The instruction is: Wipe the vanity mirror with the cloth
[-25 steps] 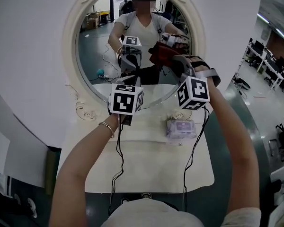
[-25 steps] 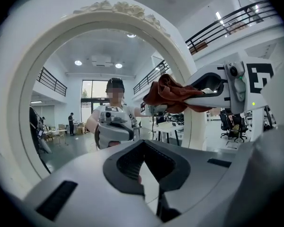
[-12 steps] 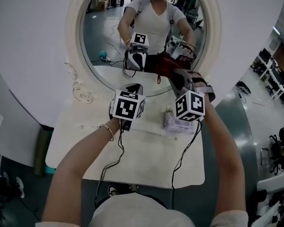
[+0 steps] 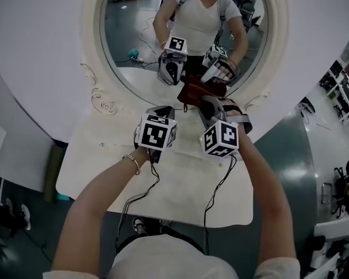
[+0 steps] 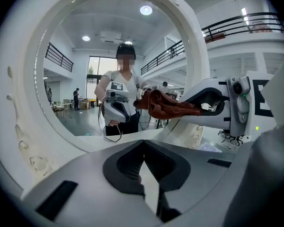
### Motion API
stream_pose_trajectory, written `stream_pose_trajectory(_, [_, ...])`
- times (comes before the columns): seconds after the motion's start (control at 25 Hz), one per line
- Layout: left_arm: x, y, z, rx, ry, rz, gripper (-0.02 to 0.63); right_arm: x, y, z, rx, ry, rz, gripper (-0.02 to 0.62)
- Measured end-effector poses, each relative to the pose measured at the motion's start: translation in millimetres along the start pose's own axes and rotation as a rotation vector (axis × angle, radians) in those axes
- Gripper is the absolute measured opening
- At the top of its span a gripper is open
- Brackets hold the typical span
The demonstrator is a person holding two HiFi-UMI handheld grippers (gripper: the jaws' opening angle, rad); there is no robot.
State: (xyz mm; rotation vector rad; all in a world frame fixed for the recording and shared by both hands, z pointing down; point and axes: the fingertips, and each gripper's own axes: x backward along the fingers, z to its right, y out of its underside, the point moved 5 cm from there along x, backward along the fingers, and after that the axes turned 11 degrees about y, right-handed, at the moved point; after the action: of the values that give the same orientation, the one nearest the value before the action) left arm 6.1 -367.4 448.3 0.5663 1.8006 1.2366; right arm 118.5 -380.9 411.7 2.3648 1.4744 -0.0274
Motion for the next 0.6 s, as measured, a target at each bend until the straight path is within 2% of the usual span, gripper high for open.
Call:
stream_pose_trajectory(0.32, [4, 53, -30, 0.068, -0.047, -0.055, 0.011, -28, -14, -54, -0.091, -0.082, 0.014, 0.063])
stream_pose_trajectory(0.6, [10, 73, -42, 0.107, -0.077, -0.073, 0.011, -40, -28, -82, -0.133, -0.150, 0.032, 0.063])
